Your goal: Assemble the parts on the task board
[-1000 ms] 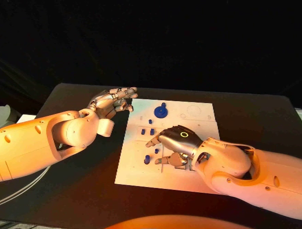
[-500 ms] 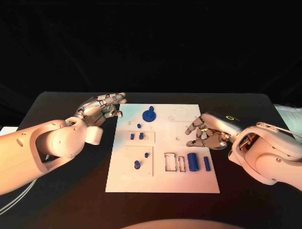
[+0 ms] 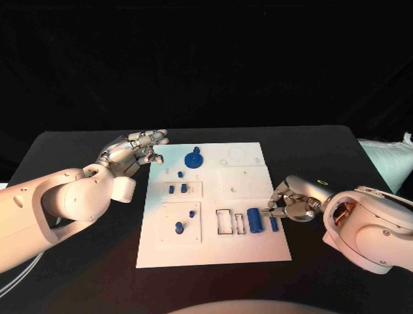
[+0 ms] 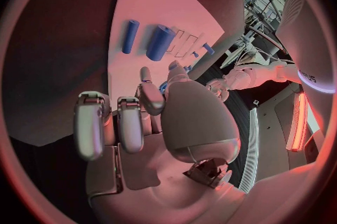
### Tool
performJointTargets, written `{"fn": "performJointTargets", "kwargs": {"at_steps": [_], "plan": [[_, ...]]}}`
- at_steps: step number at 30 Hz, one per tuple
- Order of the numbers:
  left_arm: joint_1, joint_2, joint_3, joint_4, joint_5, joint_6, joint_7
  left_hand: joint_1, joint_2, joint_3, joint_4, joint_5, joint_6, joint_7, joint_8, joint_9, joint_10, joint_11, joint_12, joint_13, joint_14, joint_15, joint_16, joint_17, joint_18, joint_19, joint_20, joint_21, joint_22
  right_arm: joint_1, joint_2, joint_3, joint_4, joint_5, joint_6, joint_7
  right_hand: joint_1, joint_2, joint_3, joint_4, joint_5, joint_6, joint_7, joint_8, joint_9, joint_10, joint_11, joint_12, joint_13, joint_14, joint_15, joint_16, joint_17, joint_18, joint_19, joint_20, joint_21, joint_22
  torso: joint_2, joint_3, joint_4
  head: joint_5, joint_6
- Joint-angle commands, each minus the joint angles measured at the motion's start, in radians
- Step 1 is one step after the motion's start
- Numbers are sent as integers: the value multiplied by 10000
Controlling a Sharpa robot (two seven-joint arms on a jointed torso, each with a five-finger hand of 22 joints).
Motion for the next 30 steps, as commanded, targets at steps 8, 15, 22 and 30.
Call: {"fn": "performJointTargets", "kwargs": {"at_steps": [8, 15, 22, 30], "plan": [[1, -35, -9, 27, -60, 211, 34, 13, 92, -80, 5, 30, -58, 17, 47, -4, -96, -6, 73, 14, -54, 7, -6, -16, 110, -48, -6, -55, -18, -245, 469, -15, -247, -706, 480, -669, -251, 112, -260, 33, 82, -148, -9, 116, 166, 263, -75, 1610, 2356, 937, -34, 191, 1959, -121, 408, -32, 161, 898, 4, -7, -11, 74, -33], [1, -56, -15, 37, -60, 217, 27, 13, 92, -80, 5, 30, -58, 17, 47, -4, -96, -6, 73, 14, -54, 7, -6, -16, 110, -48, -6, -55, -18, -344, 779, -17, -494, -856, 583, -692, -282, 138, -295, 34, 88, -165, -6, 129, 192, 293, -72, 1704, 2472, 944, -31, 217, 2002, -128, 418, -29, 186, 934, 14, -11, -31, 133, -69], [1, -57, -17, 44, -60, 245, 4, 5, 94, -86, 9, 30, -59, 17, 50, -4, -102, -6, 82, 16, -59, 8, -5, -24, 110, -51, -5, -56, -20, -482, 1169, -17, -800, -983, 633, -709, -303, 166, -325, 35, 90, -187, -1, 138, 215, 303, -66, 1749, 2538, 947, -26, 229, 2021, -132, 422, -24, 199, 952, 9, -12, -5, 175, -89], [1, -69, -19, 46, -60, 249, -15, -4, 98, -93, 15, 29, -60, 17, 53, -3, -108, -5, 95, 18, -64, 9, -5, -33, 109, -54, -4, -59, -23, -636, 1448, -16, -1023, -1215, 1186, -753, -291, 244, -368, 16, -6, -173, -10, 192, 283, 303, -68, 1793, 2629, 951, -23, 251, 2056, -138, 426, -17, 221, 984, 5, -16, -26, 226, -113]]}}
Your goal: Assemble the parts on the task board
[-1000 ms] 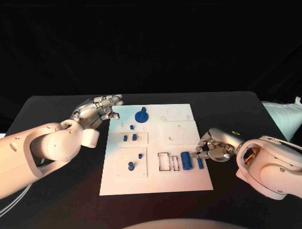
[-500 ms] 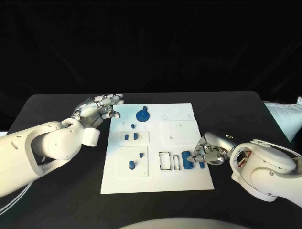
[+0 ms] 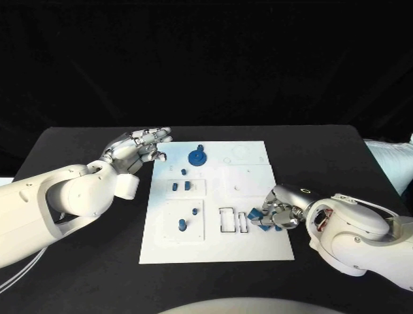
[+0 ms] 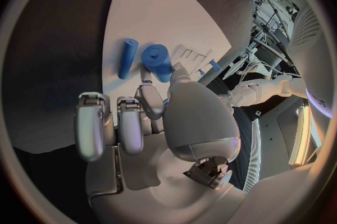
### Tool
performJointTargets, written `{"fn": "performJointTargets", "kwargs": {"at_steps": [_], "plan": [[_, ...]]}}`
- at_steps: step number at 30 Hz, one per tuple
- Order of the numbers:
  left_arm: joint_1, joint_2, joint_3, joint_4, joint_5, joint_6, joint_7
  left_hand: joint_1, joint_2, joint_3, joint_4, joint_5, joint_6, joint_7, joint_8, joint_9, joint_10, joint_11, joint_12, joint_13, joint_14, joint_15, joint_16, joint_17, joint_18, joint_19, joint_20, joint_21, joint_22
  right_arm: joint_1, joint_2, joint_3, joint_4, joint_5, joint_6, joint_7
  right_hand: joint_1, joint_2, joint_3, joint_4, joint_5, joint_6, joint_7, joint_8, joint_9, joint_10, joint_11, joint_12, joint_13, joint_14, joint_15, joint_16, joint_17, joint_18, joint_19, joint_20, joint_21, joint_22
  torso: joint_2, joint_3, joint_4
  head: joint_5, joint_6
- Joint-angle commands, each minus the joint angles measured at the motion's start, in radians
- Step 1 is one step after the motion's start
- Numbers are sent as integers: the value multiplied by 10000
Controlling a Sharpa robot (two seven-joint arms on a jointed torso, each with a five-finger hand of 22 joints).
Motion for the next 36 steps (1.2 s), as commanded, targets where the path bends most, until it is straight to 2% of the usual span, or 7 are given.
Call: {"fn": "performJointTargets", "kwargs": {"at_steps": [1, 9, 13, 17, 24, 27, 36], "plan": [[1, 4, 4, 33, -42, 213, 21, -4, 98, -60, -18, 29, -60, 17, 53, -3, -75, 28, 52, 8, -64, 9, -4, -9, 110, -54, -4, -59, -14, -82, 80, -38, -81, -386, 718, -133, 14, 54, -62, -7, -59, -31, -7, 51, 10, 194, -144, 1367, 2367, 952, -27, 49, 2066, -141, 430, -19, 45, 1001, -3, -2, -11, 12, -21], [1, 8, 4, 39, -42, 224, 3, -4, 98, -60, -18, 29, -60, 17, 53, -3, -75, 28, 52, 8, -64, 9, -4, -9, 110, -54, -4, -59, -14, -160, 257, -38, -165, -729, 1163, -163, 453, 98, -60, -151, -54, 82, -54, 205, 185, 190, -183, 1391, 2484, 958, -55, 77, 2113, -156, 445, -36, 98, 1080, -10, -4, -4, 12, -56], [1, 6, 4, 43, -43, 226, 3, -9, 102, -65, -16, 30, -62, 16, 56, -4, -84, 28, 64, 10, -70, 9, -3, -19, 110, -56, -3, -61, -17, -184, 272, -38, -165, -907, 725, -171, 892, 296, 100, -350, 135, 226, -106, 324, 296, 269, -231, 1537, 2653, 966, -91, 103, 2158, -171, 469, -58, 148, 1152, -8, -4, -4, 9, -54], [1, 4, 4, 41, -44, 232, 4, -10, 103, -66, -15, 30, -62, 16, 57, -4, -86, 27, 67, 11, -71, 10, -3, -21, 110, -57, -3, -61, -17, -196, 218, -24, -55, -974, -199, -158, 1359, 573, 359, -593, 225, 425, -222, 454, 430, 408, -330, 1789, 2905, 976, -167, 133, 2209, -184, 493, -117, 194, 1216, -11, 4, -1, 31, -55], [-1, 11, 3, 36, -45, 244, 9, -1, 110, -63, -21, 33, -64, 13, 59, -4, -93, 25, 76, 12, -73, 8, 0, -24, 110, -59, -2, -62, -19, -166, 92, 94, 329, -358, -1407, -76, 1110, 791, 459, -302, 1146, 671, -368, 519, 641, 579, -468, 2051, 3186, 1000, -281, 202, 2329, -223, 564, -234, 318, 1387, -7, -10, 1, 15, -40], [-1, 19, 3, 36, -46, 247, 14, 12, 121, -57, -29, 37, -65, 11, 63, -3, -101, 22, 87, 13, -77, 7, 3, -30, 112, -60, -3, -63, -21, -135, 102, 128, 477, 10, -1601, -53, 999, 842, 485, -156, 1426, 734, -402, 514, 706, 606, -496, 2072, 3225, 1006, -312, 220, 2361, -233, 580, -266, 346, 1427, -1, -2, 4, 11, -36], [-2, 25, 3, 50, -48, 248, 17, 12, 121, -57, -29, 37, -65, 11, 63, -3, -101, 22, 87, 13, -77, 7, 3, -30, 112, -60, -3, -63, -21, -111, 376, 153, 561, 945, -1467, -81, 815, 868, 477, -8, 1552, 810, -424, 507, 784, 624, -514, 2068, 3250, 1009, -333, 228, 2376, -236, 586, -290, 357, 1444, -6, -17, 4, 51, -85]]}}
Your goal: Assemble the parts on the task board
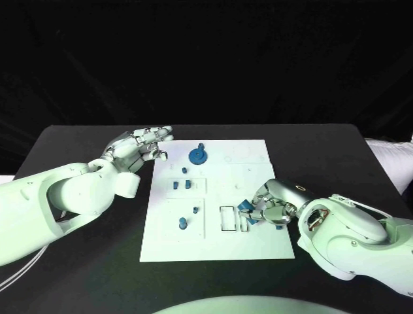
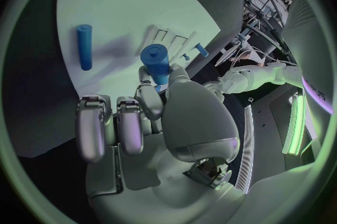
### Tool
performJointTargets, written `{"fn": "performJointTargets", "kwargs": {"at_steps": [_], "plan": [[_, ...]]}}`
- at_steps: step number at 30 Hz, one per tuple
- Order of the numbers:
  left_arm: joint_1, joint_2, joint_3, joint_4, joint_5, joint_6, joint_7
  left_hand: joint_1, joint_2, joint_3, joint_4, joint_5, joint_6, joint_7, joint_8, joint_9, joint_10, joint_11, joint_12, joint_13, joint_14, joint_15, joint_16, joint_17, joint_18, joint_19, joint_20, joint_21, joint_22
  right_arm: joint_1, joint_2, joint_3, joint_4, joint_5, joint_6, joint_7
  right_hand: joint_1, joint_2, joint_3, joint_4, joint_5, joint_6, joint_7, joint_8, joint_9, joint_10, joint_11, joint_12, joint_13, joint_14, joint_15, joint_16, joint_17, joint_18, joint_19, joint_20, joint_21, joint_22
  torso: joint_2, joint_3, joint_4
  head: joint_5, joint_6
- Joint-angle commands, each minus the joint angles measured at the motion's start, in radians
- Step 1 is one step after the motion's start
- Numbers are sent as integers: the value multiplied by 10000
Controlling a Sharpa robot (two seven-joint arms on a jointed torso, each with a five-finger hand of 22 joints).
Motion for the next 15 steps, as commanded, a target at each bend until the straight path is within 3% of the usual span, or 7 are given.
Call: {"fn": "performJointTargets", "kwargs": {"at_steps": [1, 4, 10, 15], "plan": [[0, 21, 4, 39, -39, 207, 57, 12, 121, -59, -27, 37, -65, 11, 63, -4, -68, -11, 46, 17, -76, 6, 3, -9, 112, -61, -3, -63, -13, 2, 147, 4, -1, 760, -87, -57, 249, 401, 3, 83, 56, 443, -330, 28, 387, 734, -408, 1981, 3019, 1007, -81, 51, 2367, -122, 587, -79, 48, 1449, -7, -13, 2, 30, -11], [0, 30, 4, 45, -39, 212, 55, 12, 121, -59, -27, 37, -65, 11, 63, -4, -68, -11, 46, 17, -76, 6, 3, -9, 112, -61, -3, -63, -13, 2, 382, 5, -66, 926, 75, -93, 151, 420, -12, 95, 101, 491, -347, 38, 425, 743, -421, 1982, 3032, 1008, -90, 53, 2371, -123, 588, -86, 51, 1454, 2, 1, -9, 55, -4], [1, 41, 4, 79, -40, 218, 47, 12, 121, -59, -27, 37, -65, 11, 63, -4, -68, -11, 46, 17, -76, 6, 3, -9, 112, -61, -3, -63, -13, 3, 729, 1, -294, 1044, 528, -183, -340, 607, -73, 105, 129, 614, -399, 45, 548, 730, -462, 1822, 2946, 1006, -126, 48, 2362, -125, 592, -115, 58, 1467, 9, -23, 24, 58, -25], [1, 31, 4, 97, -40, 212, 46, 12, 121, -59, -27, 37, -65, 11, 63, -4, -68, -11, 46, 17, -76, 6, 3, -9, 112, -61, -3, -63, -13, 2, 948, -1, -480, 1057, 712, -219, -545, 642, -123, 105, 122, 669, -418, 54, 612, 734, -484, 1764, 2918, 1007, -143, 50, 2365, -124, 591, -132, 57, 1468, 3, -9, 9, 103, -43]]}}
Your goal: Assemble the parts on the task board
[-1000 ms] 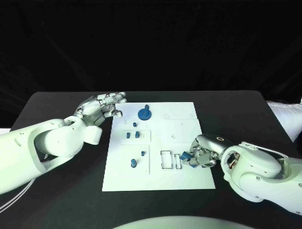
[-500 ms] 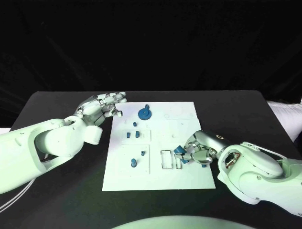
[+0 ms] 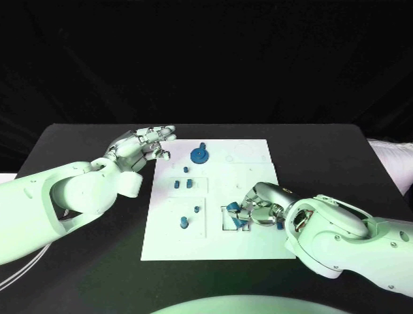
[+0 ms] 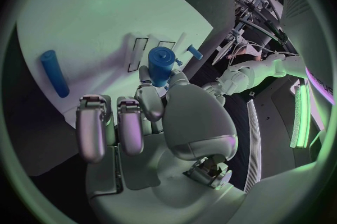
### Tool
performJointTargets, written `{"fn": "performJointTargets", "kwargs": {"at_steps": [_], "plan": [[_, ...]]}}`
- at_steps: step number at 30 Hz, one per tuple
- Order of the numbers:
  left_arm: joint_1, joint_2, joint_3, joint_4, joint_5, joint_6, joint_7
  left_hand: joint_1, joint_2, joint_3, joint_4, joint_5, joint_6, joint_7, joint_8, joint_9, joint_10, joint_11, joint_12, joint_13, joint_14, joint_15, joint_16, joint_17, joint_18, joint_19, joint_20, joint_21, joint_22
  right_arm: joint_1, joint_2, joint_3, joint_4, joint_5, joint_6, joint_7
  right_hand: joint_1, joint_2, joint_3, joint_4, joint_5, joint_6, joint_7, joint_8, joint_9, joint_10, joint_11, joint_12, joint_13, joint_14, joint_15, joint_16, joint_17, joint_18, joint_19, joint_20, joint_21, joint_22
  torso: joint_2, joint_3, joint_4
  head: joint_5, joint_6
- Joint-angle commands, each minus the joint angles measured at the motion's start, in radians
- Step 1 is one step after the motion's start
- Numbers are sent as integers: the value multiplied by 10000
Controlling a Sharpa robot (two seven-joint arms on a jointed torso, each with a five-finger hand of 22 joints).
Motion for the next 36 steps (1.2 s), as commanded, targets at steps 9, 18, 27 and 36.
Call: {"fn": "performJointTargets", "kwargs": {"at_steps": [9, 18, 27, 36], "plan": [[2, -3, 5, 63, -37, 200, 50, 23, 133, -57, -34, 39, -66, 9, 70, -3, -80, -12, 66, 12, -83, 3, 6, -26, 113, -63, -3, -64, -17, -3, 261, -3, -237, -89, 537, -154, -522, 105, -326, -12, -171, 669, -547, 89, 280, 785, -483, 1646, 2083, 988, -80, 53, 2374, -128, 594, -86, 61, 1472, -7, 5, -1, 45, -43], [2, -19, 6, 76, -37, 187, 40, 23, 133, -57, -34, 39, -66, 9, 70, -3, -80, -12, 66, 12, -83, 3, 6, -26, 113, -63, -3, -64, -17, -3, 354, -3, -325, -419, 605, -176, -1509, 155, -1075, -8, -2311, 678, -583, 99, 641, 782, -503, 1435, 2010, 979, -110, 28, 2331, -117, 575, -117, 23, 1433, -4, 4, -15, 65, -54], [2, -31, 6, 86, -37, 181, 38, 15, 126, -68, -34, 36, -70, 12, 73, -3, -96, -8, 81, 14, -93, 4, 5, -47, 113, -66, -3, -65, -20, -3, 349, -3, -345, -888, 473, -187, -2176, -39, -1670, 12, -3588, 573, -544, 44, 884, 707, -479, 1127, 1868, 962, -82, -17, 2256, -97, 537, -95, -46, 1356, -6, 14, -11, 43, -59], [2, -53, 6, 81, -37, 202, 36, 15, 126, -68, -34, 36, -70, 12, 73, -3, -96, -8, 81, 14, -93, 4, 5, -47, 113, -66, -3, -65, -20, -33, 185, 0, -45, -1112, 96, -18, -497, -340, -1301, -656, -3216, 555, -554, 26, 1150, 773, -489, 1255, 2008, 979, -90, 27, 2336, -119, 574, -97, 15, 1453, 8, 30, -24, 60, -44]]}}
